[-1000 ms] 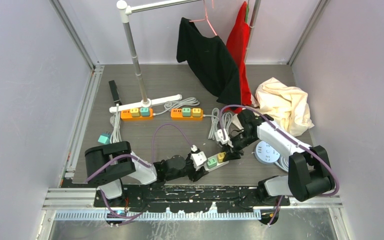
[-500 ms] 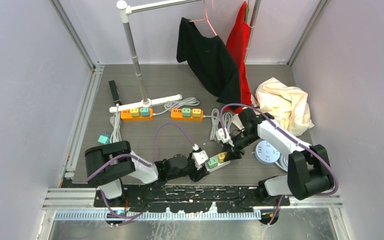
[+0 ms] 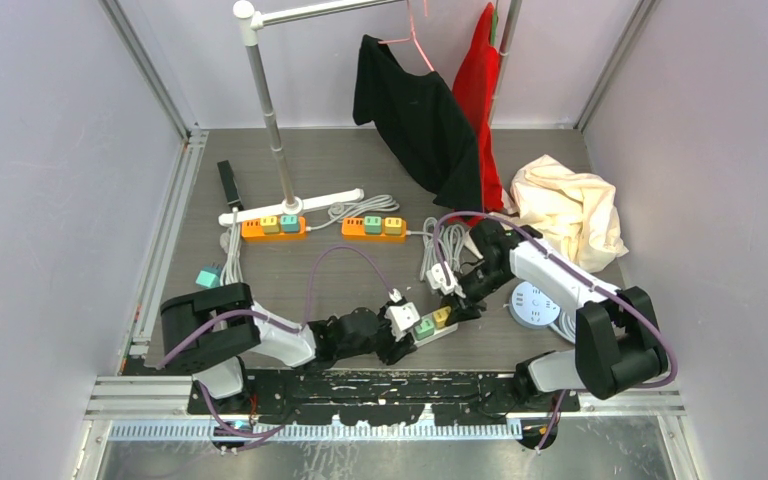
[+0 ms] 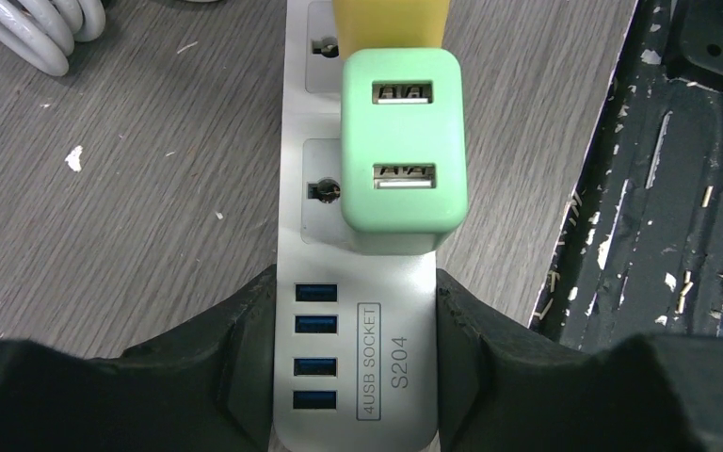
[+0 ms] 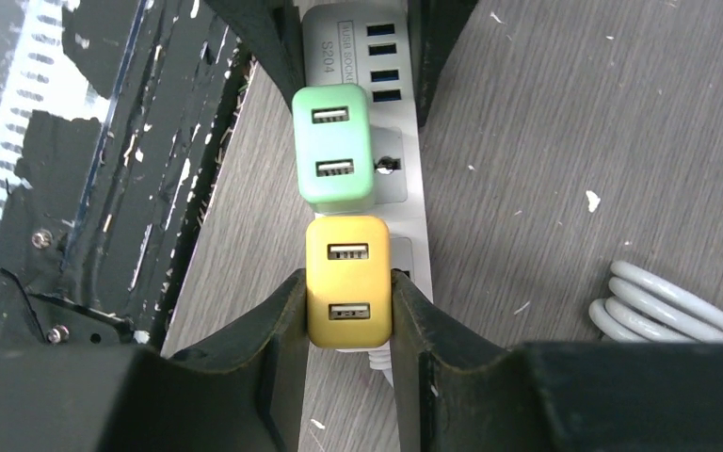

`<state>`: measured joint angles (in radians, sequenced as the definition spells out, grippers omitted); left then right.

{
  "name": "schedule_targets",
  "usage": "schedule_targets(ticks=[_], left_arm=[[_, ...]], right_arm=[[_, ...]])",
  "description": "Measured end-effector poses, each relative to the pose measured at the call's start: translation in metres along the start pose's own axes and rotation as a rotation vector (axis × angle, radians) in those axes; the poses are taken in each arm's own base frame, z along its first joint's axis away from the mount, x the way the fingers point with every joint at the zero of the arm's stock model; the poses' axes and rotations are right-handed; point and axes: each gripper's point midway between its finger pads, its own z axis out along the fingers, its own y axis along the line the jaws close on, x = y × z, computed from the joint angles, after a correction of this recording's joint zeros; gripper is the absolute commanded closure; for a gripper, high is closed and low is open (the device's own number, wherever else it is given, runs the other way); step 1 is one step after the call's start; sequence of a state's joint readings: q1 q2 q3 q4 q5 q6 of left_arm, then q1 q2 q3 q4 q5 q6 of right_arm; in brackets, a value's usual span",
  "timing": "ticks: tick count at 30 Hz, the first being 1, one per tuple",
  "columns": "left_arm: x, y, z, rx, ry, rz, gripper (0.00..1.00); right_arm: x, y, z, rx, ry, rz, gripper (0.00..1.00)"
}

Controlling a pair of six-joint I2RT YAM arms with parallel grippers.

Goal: Pull the plug off the socket
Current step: Remove the plug from the socket, then place the plug at the center of the board.

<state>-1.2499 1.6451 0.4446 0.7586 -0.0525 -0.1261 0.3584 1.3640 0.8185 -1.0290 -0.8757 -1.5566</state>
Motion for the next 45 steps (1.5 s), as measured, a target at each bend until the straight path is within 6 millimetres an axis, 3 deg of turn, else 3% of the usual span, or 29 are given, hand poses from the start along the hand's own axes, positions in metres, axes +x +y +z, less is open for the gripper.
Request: schedule_targets(ticks=[6,13,14,15,16,21,30,40,45], left_arm=[[0.002,0.002,-0.002,-0.009,0.026,0.005,1.00],[0.003,0.002,-0.003,-0.012,0.038,0.005,1.00],[0.003,0.002,-0.003,-0.012,0.041,0.004,0.97],[0.003,0.002,-0.004,-0.013,0.044,0.003,0.86],[0.004,0.003,-0.005,-0.015,0.049,0.002,0.81],[0.005,0.003,-0.007,-0.021,0.060,-0.005,0.71],[0.005,0.002,-0.008,-0.022,0.056,-0.035,0.46],[0.009,0.001,-0.019,-0.021,0.062,-0.074,0.39],[0.009,0.000,-0.020,-0.017,0.063,-0.081,0.39]], right_arm=[[-0.003,-0.011,-0.008,0.048,-0.006,0.120,0.99],[-0.012,-0.011,-0.018,0.050,-0.018,0.158,0.99],[-0.014,-0.013,-0.023,0.062,-0.020,0.166,0.99],[-0.017,-0.017,-0.029,0.083,-0.025,0.175,0.98],[-0.019,-0.020,-0.036,0.109,-0.033,0.185,0.98],[-0.021,-0.024,-0.057,0.193,-0.077,0.255,0.97],[-0.014,-0.025,-0.056,0.188,-0.066,0.383,0.96],[-0.013,-0.032,-0.058,0.222,-0.067,0.460,0.96],[0.000,-0.043,-0.063,0.289,-0.017,0.538,0.93]])
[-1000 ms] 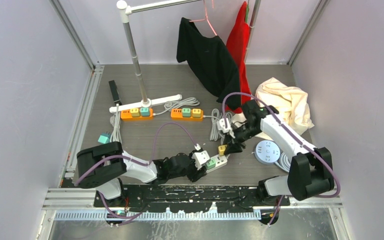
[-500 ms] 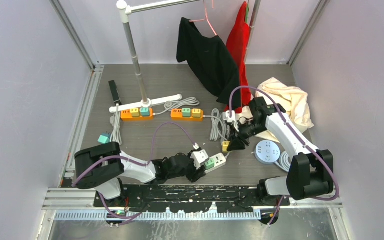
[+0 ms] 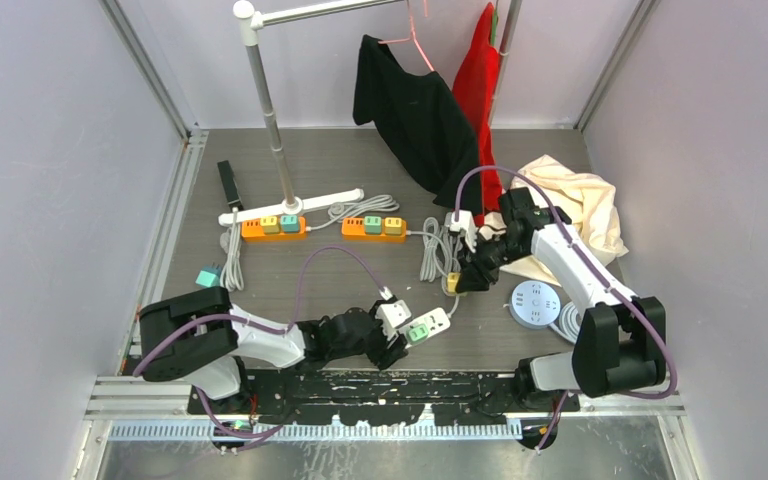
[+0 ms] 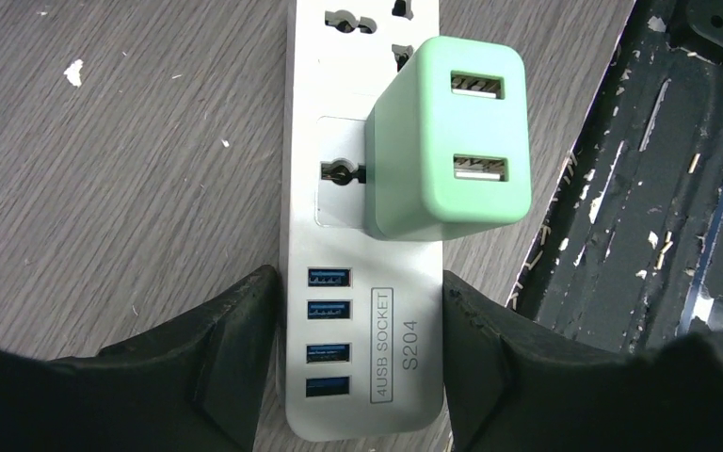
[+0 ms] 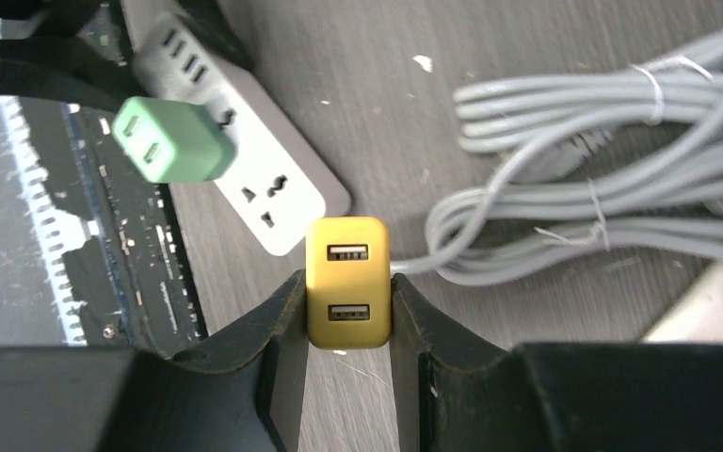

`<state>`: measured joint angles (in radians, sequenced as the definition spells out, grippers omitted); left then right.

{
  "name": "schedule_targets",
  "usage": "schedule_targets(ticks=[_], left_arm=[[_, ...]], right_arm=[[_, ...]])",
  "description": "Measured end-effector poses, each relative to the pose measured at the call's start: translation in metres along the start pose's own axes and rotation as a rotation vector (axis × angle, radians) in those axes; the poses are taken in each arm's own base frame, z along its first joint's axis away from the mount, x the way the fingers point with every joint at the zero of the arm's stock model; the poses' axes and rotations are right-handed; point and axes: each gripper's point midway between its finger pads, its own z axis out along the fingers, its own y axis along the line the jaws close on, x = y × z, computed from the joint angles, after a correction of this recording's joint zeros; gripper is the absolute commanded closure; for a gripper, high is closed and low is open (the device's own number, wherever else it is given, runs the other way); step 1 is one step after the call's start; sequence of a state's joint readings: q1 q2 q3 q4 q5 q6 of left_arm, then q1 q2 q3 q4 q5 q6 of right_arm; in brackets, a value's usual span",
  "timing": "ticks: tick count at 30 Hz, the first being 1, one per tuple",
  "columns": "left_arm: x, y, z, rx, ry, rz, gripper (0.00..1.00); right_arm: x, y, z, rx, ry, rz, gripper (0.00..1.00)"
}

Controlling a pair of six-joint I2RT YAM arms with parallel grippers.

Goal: Pull the plug off the socket
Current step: Place the plug at the center of the board.

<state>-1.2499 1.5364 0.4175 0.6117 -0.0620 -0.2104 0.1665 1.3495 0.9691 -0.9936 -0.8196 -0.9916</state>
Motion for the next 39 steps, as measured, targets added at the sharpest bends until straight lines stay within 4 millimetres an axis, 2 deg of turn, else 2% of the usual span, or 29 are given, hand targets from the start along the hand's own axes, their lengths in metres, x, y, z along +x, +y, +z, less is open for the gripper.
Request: schedule_targets(ticks=[5,9,14,18,21,25,31,33,39], left_arm=[[0.001,0.000,-0.002,0.003,0.000,-0.003,0.39],[0.002,0.000,-0.004,0.003,-0.003,-0.010,0.40],[0.005,0.000,-0.010,0.005,-0.017,-0.020,0.40],[0.007,0.001,-0.012,0.006,-0.021,-0.020,0.41],[0.007,0.001,-0.013,0.007,-0.024,-0.020,0.41],[0.007,0.001,-0.014,0.009,-0.034,-0.022,0.41],[0.007,0.001,-0.014,0.011,-0.041,-0.022,0.41],[0.007,0.001,-0.014,0.011,-0.041,-0.022,0.41],[0.007,0.001,-0.014,0.011,-0.041,-0.022,0.41]], right_arm=[[0.011,-0.030,-0.011,0.123,0.052,0.094,0.90],[0.028,-0.053,-0.025,0.220,0.119,0.174,0.86],[0.060,-0.075,-0.043,0.324,0.216,0.286,0.83],[0.084,-0.082,-0.040,0.328,0.295,0.376,0.80],[0.096,-0.087,-0.036,0.338,0.337,0.429,0.74],[0.102,-0.093,-0.035,0.367,0.356,0.460,0.57],[0.108,-0.103,-0.040,0.425,0.384,0.503,0.40],[0.108,-0.105,-0.042,0.443,0.384,0.512,0.37],[0.106,-0.111,-0.058,0.514,0.358,0.520,0.38]])
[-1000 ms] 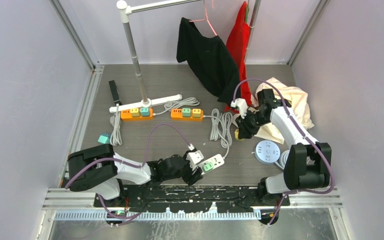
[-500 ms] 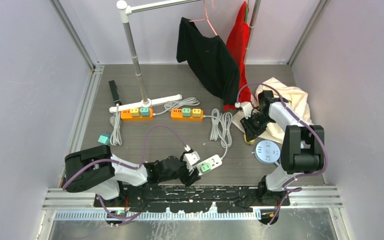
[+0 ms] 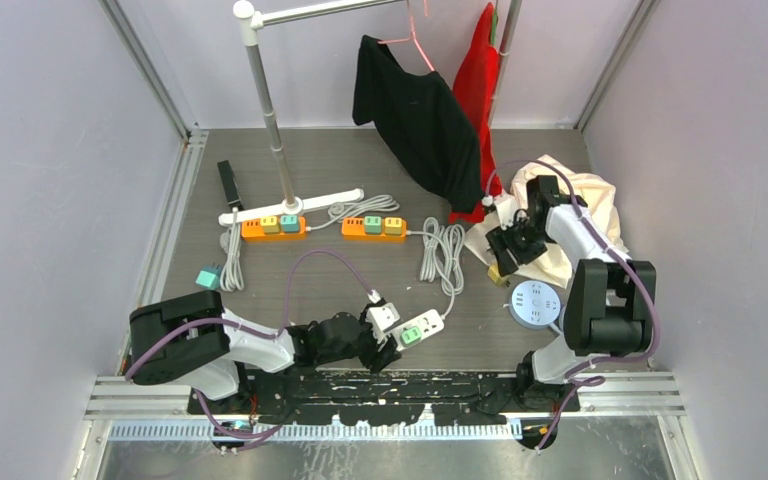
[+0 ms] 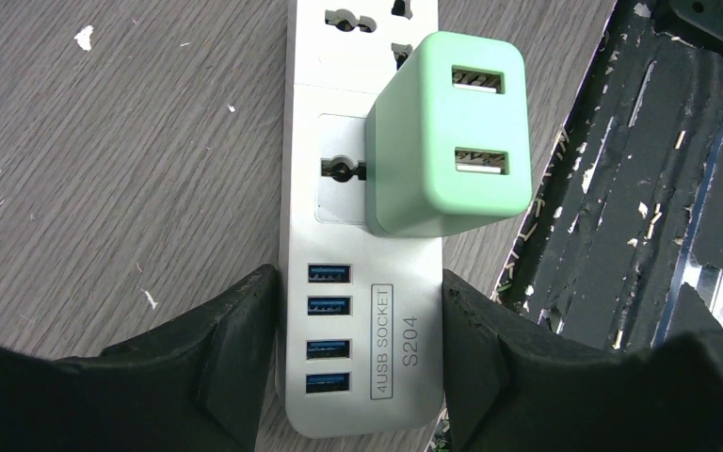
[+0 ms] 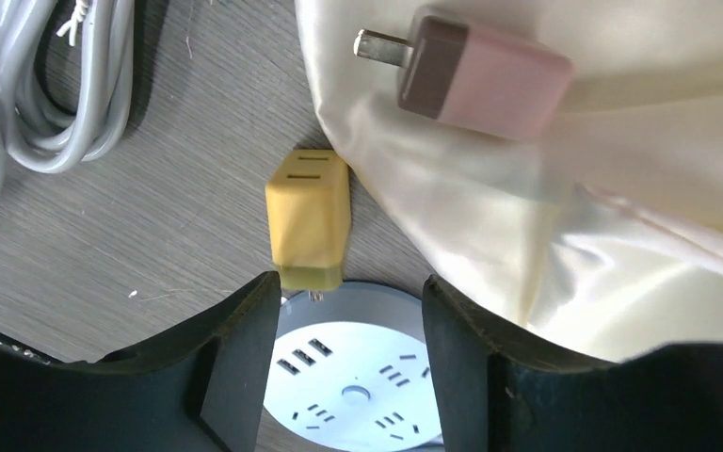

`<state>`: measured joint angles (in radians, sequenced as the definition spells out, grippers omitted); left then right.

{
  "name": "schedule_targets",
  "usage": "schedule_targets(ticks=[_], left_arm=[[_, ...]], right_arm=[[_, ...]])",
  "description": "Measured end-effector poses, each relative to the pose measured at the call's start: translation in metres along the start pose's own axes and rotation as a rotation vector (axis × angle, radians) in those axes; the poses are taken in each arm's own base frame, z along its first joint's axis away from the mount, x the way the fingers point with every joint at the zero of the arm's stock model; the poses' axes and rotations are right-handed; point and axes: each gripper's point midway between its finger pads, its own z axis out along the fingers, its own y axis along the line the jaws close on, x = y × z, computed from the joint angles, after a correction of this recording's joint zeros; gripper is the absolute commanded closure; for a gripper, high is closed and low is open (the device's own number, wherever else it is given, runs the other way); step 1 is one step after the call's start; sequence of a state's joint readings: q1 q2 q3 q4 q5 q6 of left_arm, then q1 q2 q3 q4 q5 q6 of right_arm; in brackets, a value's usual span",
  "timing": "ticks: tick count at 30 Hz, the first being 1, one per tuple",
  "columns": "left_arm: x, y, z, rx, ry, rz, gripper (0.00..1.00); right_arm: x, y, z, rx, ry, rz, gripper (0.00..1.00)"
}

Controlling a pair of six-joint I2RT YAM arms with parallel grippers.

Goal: Pull the plug off the socket
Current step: Place the plug at the center of the board.

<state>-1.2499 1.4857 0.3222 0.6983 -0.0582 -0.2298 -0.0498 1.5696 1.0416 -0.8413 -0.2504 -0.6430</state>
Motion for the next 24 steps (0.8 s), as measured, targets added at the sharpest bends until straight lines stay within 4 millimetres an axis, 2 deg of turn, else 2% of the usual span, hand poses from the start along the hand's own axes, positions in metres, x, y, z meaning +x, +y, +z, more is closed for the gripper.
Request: schedule_targets(ticks=[5,8,10,12,15,20,24], left_arm=[[0.000,-0.001,0.000,0.003,0.001,0.000,0.41],[0.000,-0.001,0.000,0.007,0.001,0.000,0.41],[0.000,-0.001,0.000,0.008,0.001,0.000,0.42],[0.000,-0.002,0.000,0.009,0.001,0.000,0.42],[0.000,-0.002,0.000,0.010,0.002,0.000,0.43],[0.000,-0.003,0.000,0.015,0.002,0.000,0.44],[0.000,-0.003,0.000,0.018,0.002,0.000,0.53]], right_arm=[[-0.008,-0.001,-0.022,0.029,-0.081,-0.021,0.39],[-0.018,0.014,-0.040,-0.010,-0.176,-0.100,0.40],[-0.022,0.033,-0.051,-0.063,-0.251,-0.186,0.38],[-0.021,0.061,-0.061,-0.148,-0.339,-0.315,0.33],[-0.013,0.106,-0.072,-0.280,-0.457,-0.524,0.30],[-0.007,0.169,-0.076,-0.476,-0.567,-0.840,0.30],[-0.007,0.212,-0.071,-0.611,-0.589,-1.053,0.30]])
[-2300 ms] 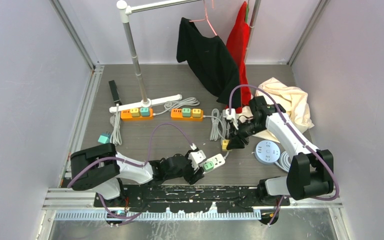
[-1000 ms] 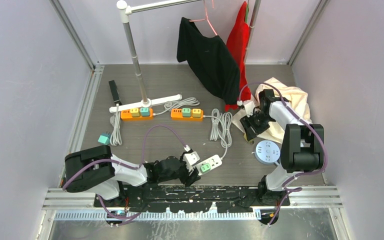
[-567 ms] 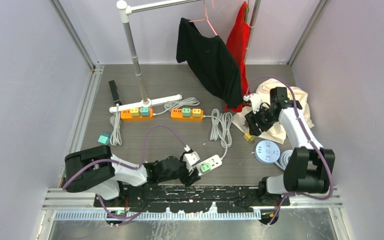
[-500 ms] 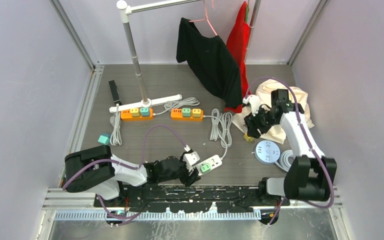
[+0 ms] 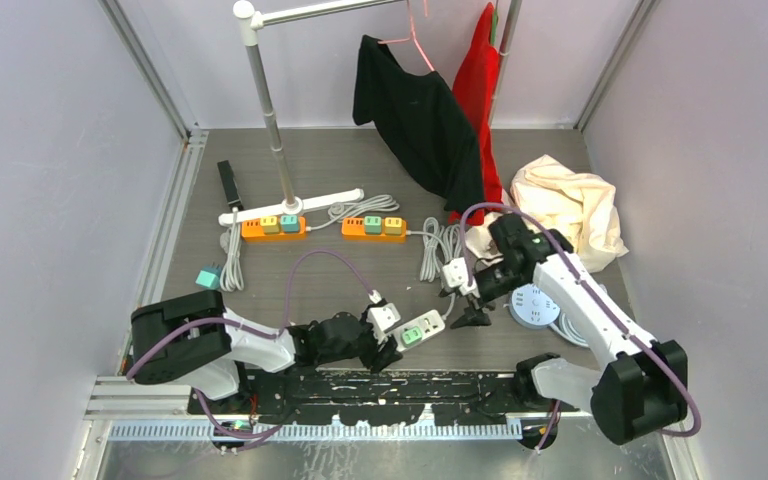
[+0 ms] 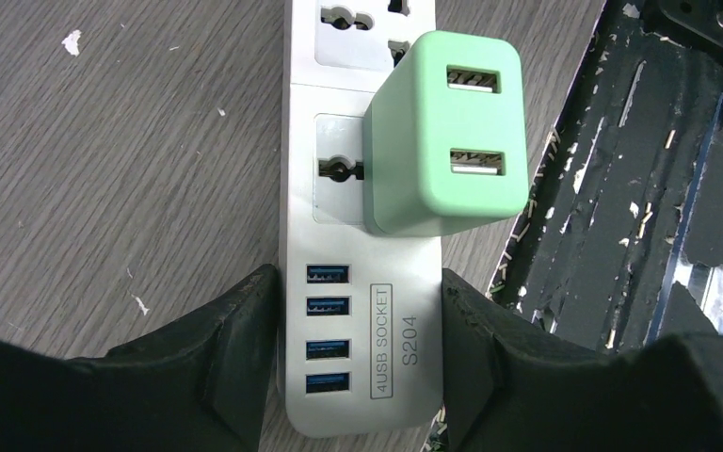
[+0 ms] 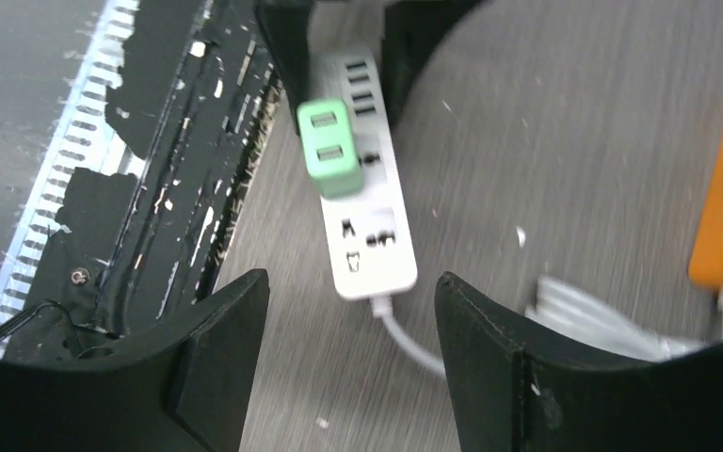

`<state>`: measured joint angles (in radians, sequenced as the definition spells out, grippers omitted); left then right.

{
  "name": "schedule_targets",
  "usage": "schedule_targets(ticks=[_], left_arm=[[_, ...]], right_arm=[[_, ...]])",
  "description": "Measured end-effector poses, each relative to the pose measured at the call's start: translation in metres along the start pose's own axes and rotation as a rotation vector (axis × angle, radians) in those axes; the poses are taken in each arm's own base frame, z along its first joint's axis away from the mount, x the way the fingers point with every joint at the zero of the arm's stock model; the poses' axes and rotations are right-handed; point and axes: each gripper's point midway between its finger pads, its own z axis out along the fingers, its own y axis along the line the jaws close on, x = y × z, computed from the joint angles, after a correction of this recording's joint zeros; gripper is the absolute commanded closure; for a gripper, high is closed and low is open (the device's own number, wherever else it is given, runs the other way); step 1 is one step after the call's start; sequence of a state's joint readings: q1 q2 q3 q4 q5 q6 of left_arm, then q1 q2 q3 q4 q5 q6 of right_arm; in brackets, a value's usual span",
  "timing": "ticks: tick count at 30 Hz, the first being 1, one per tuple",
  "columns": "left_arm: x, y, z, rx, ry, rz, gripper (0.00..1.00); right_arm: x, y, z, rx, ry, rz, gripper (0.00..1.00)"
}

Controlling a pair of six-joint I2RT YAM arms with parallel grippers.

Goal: Pull the plug off the socket
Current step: Place the plug at the center of the board, then remove the plug from the socket.

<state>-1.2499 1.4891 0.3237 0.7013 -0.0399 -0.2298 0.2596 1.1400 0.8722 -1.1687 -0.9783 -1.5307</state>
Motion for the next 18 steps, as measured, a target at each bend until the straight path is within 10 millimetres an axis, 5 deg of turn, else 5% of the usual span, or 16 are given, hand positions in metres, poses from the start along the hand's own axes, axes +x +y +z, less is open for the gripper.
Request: schedule_targets(ticks=[5,13,18], left_arm=[[-0.003,-0.001,0.005,0.005,-0.012,-0.004,0.62],[-0.014,-0.006,0.027,0.017,-0.020,-0.008,0.77],[-0.016,-0.007,0.031,0.019,-0.020,-0.008,0.86]], right_arm=[[-0.013,0.007,0.032,-0.099,-0.021,-0.116,0.30],[0.017,0.011,0.063,-0.119,0.064,-0.101,0.32],[0.027,0.007,0.071,-0.111,0.110,-0.125,0.49]])
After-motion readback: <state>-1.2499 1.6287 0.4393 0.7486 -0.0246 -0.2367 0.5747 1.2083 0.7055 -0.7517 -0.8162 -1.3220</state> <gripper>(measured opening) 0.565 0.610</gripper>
